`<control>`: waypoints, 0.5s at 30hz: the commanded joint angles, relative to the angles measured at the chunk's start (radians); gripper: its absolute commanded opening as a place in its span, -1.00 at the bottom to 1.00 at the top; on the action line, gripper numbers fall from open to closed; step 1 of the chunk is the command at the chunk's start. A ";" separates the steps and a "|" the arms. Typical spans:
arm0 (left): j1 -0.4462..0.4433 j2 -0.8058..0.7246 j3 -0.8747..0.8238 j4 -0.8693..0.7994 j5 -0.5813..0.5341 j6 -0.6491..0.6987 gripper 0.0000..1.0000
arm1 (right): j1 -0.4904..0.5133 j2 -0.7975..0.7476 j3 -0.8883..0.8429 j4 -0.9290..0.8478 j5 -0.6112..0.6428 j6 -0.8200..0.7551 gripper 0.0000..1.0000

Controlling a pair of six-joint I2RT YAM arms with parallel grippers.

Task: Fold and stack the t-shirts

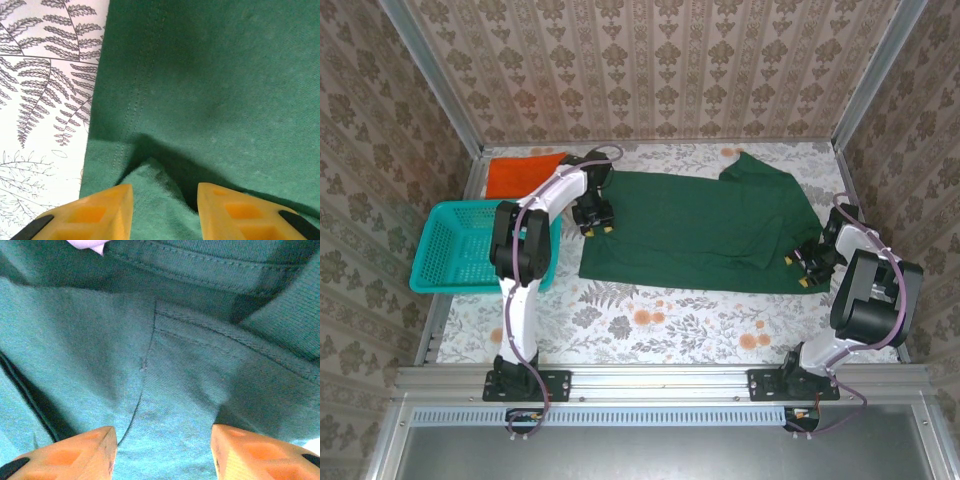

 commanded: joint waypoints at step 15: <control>0.008 0.018 -0.004 -0.043 -0.071 0.009 -0.77 | 0.005 0.034 0.027 -0.004 0.073 0.008 0.02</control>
